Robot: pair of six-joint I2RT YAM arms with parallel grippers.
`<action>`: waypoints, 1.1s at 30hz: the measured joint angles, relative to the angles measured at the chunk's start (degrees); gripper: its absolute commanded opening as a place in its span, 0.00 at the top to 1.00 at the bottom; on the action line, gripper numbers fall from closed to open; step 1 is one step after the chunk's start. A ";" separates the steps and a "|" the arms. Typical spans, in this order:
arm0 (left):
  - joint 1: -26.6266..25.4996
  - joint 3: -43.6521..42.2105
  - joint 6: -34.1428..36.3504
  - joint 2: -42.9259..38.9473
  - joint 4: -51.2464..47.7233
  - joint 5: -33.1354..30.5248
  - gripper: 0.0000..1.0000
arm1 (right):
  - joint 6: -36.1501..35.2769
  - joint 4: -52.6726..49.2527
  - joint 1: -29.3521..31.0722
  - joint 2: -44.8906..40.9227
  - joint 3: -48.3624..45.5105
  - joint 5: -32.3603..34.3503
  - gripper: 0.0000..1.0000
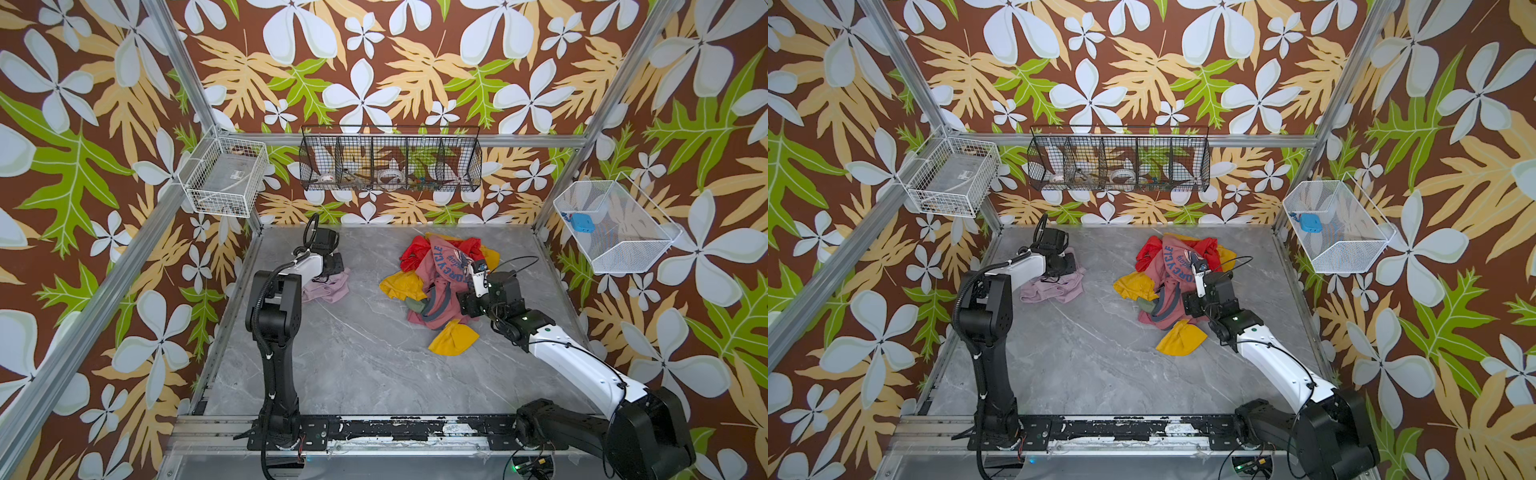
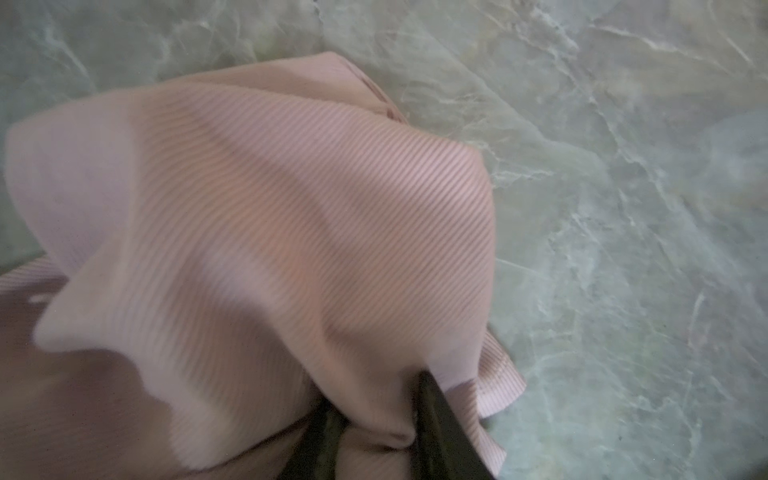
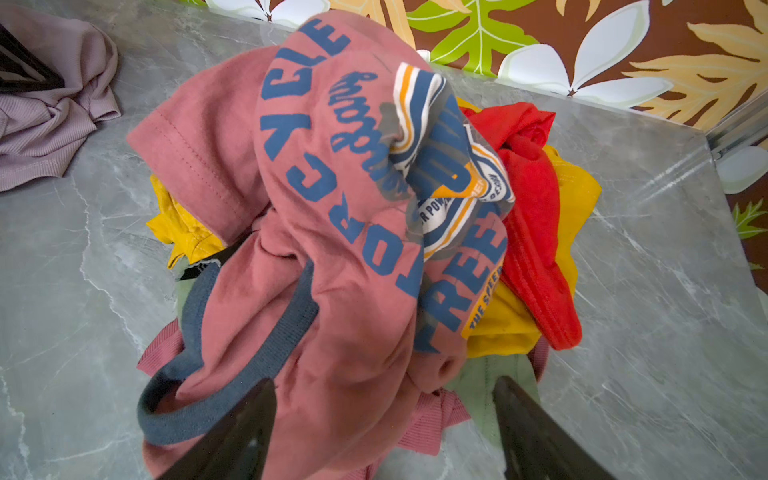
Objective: Pick out a specific cloth from the pile
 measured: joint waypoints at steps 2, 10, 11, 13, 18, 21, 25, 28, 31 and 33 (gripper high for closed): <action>0.00 -1.20 -0.13 -1.03 0.39 0.61 0.56 | -0.17 0.70 0.00 0.02 -0.15 0.59 0.18; 0.00 -11.15 -1.86 -11.19 4.70 -0.31 0.23 | -1.70 3.89 0.00 -1.05 -1.09 2.19 0.17; 0.00 -12.35 -2.36 -12.70 5.16 -0.83 0.19 | -1.79 4.63 -0.02 -1.64 -1.55 2.45 0.17; -0.09 -14.56 -2.38 -15.56 6.34 -1.84 0.15 | -2.21 6.14 -0.35 -2.73 -2.51 2.73 0.17; -1.84 -20.65 -2.60 -23.56 9.22 -6.23 0.11 | -3.10 9.51 -3.34 -5.03 -4.90 2.67 0.17; -3.41 -24.87 -2.75 -28.44 11.32 -8.85 0.06 | -2.95 12.37 -6.32 -6.84 -7.37 2.01 0.16; -4.09 -32.26 -4.00 -35.67 14.97 -11.98 0.00 | -1.66 17.33 -10.51 -9.18 -12.00 1.14 0.15; -4.17 -37.40 -4.55 -40.85 17.59 -13.99 0.00 | -0.22 21.22 -13.05 -9.99 -14.99 0.39 0.15; -4.20 -41.18 -4.74 -45.31 20.09 -15.61 0.00 | 0.74 25.14 -14.49 -9.97 -17.33 0.35 0.15; -4.24 -43.15 -4.74 -47.84 21.40 -16.44 0.00 | 1.33 27.61 -15.06 -9.86 -18.67 0.28 0.15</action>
